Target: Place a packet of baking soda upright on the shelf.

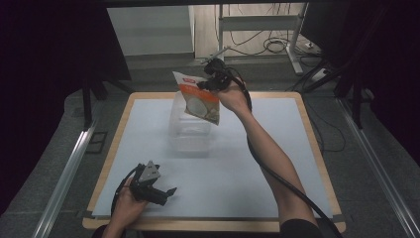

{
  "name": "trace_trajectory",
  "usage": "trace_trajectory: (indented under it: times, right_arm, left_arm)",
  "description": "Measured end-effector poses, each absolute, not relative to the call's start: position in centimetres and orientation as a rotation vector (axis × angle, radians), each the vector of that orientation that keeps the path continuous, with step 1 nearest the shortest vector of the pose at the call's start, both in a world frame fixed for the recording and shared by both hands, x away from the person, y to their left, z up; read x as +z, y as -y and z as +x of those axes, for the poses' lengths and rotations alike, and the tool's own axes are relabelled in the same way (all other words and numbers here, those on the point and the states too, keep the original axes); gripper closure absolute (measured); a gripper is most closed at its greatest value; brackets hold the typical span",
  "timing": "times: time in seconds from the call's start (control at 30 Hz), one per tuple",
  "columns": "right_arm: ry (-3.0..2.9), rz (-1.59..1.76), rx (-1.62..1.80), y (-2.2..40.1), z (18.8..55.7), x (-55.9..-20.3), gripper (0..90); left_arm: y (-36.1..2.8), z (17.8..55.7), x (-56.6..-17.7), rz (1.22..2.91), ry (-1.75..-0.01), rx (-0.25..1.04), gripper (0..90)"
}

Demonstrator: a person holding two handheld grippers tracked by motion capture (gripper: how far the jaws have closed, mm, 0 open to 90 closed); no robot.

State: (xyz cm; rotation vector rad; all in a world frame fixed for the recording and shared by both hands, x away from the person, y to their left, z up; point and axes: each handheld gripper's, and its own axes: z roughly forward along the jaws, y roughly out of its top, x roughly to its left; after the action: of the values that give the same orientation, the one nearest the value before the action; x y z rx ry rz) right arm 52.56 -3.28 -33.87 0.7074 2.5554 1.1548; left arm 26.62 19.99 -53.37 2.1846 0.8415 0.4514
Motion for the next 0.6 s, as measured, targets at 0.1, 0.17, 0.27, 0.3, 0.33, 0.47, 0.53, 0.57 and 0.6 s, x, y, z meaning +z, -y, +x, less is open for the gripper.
trace_trajectory:
  times: [0.1,0.17,0.27,0.3,0.33,0.47,0.53,0.57,0.6]
  right_arm:
    - [-2.562,0.698,1.154,2.5,52.8,-34.1,88.6]
    - [-2.572,0.680,1.156,1.3,53.0,-34.5,88.6]
    - [-2.584,0.668,1.163,0.3,53.1,-35.0,88.6]
    - [-2.586,0.659,1.161,0.1,53.2,-35.3,88.6]
    - [-2.588,0.669,1.163,-0.1,53.2,-35.5,88.5]
    - [-2.599,0.694,1.158,-0.4,53.5,-36.8,88.5]
    - [-2.604,0.712,1.153,-0.3,53.7,-37.5,88.5]
    - [-2.608,0.723,1.154,-0.1,53.8,-37.8,88.4]
    - [-2.609,0.731,1.159,0.0,53.9,-38.1,88.4]
  left_arm:
    - [-20.0,26.6,-53.4,2.185,-0.841,0.450,0.0]
    - [-20.0,26.6,-53.4,2.187,-0.839,0.451,0.0]
    - [-20.0,26.6,-53.3,2.191,-0.836,0.452,0.0]
    - [-20.0,26.6,-53.4,2.184,-0.841,0.449,0.0]
    - [-20.0,26.6,-53.4,2.187,-0.839,0.448,0.0]
    - [-20.0,26.6,-53.3,2.188,-0.837,0.449,0.0]
    - [-20.0,26.6,-53.3,2.187,-0.838,0.448,0.0]
    - [-20.0,26.6,-53.4,2.187,-0.839,0.449,0.0]
    - [-20.0,26.6,-53.4,2.187,-0.840,0.448,0.0]
